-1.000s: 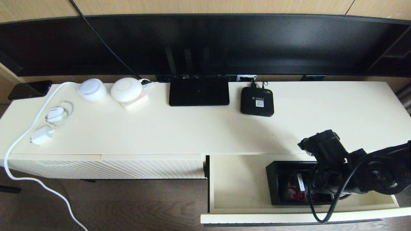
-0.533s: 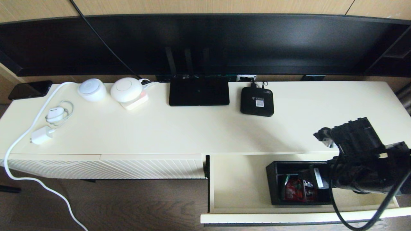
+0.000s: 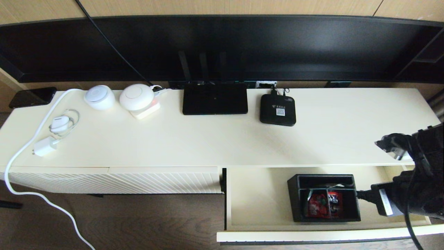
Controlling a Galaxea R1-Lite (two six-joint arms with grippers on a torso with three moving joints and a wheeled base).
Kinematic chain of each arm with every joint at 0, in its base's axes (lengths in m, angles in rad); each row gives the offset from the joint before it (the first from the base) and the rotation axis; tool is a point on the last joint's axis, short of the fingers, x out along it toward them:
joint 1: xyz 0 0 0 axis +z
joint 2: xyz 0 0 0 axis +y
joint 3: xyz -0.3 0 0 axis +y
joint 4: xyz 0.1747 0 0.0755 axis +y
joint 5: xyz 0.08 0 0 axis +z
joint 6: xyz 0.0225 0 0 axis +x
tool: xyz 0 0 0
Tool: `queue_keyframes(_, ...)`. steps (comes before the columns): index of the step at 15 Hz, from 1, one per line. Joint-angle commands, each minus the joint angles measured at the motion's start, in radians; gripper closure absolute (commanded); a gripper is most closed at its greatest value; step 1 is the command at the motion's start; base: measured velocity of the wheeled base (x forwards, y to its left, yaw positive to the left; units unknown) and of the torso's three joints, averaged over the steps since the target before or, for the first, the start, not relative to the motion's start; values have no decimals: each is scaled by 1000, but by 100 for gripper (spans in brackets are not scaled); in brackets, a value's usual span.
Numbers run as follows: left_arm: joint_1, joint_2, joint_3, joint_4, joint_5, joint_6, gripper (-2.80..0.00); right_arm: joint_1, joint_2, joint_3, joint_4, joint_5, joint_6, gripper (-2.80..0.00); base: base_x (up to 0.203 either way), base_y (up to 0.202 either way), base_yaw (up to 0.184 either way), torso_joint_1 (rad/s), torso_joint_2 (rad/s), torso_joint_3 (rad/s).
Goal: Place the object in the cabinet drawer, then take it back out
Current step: Close the drawer
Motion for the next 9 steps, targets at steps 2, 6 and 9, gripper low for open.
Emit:
queue_keyframes(2, 0, 2, 0, 0, 0, 0, 0, 5, -106, 30, 21, 19, -75, 0, 0, 0, 0, 0, 0, 0)
queue_keyframes(6, 0, 1, 0, 0, 0, 0, 0, 47, -179, 207, 65, 101, -349, 0, 0, 0, 0, 0, 0, 0)
queue_keyframes(9, 0, 0, 0, 0, 0, 0, 0, 178, -199, 284, 67, 106, -428, 0, 0, 0, 0, 0, 0, 0)
